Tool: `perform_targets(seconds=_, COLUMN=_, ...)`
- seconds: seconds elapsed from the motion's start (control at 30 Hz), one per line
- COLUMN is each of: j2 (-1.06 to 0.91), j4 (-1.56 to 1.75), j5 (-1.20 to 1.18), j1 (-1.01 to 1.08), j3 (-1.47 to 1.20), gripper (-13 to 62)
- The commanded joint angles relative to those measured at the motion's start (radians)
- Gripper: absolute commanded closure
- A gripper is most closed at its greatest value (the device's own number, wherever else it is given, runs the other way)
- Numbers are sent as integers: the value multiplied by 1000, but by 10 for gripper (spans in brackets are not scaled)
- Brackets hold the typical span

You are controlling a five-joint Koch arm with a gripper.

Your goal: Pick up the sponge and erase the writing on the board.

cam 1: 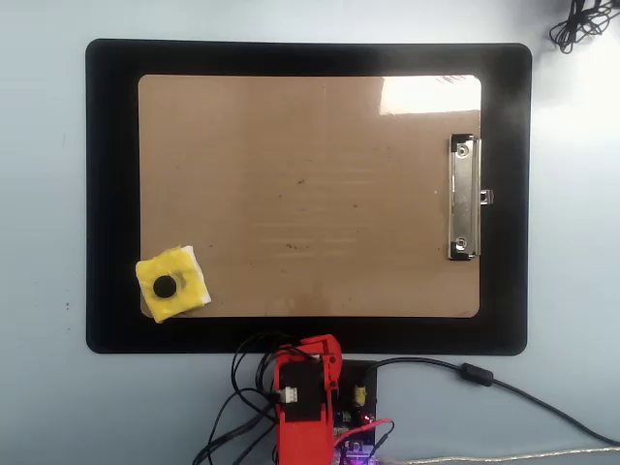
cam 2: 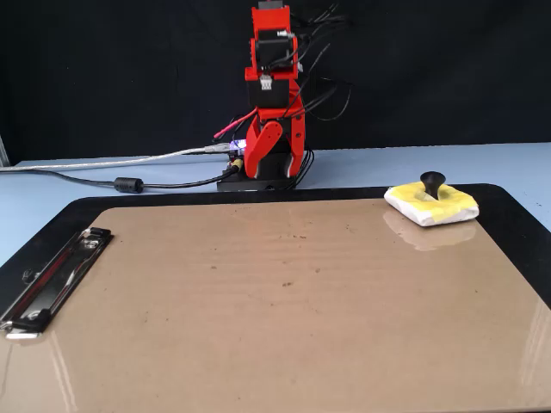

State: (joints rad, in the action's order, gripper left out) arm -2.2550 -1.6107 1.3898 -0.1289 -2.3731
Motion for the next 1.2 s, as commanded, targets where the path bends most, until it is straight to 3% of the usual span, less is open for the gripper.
perform_targets(seconds=0.0, j2=-101, j4=0, j5=26, j1=3, j3=-51, gripper=154)
perform_targets(seconds=1.17, j2=-95, j4=-8, j5=75, j1=21, j3=-103, gripper=150)
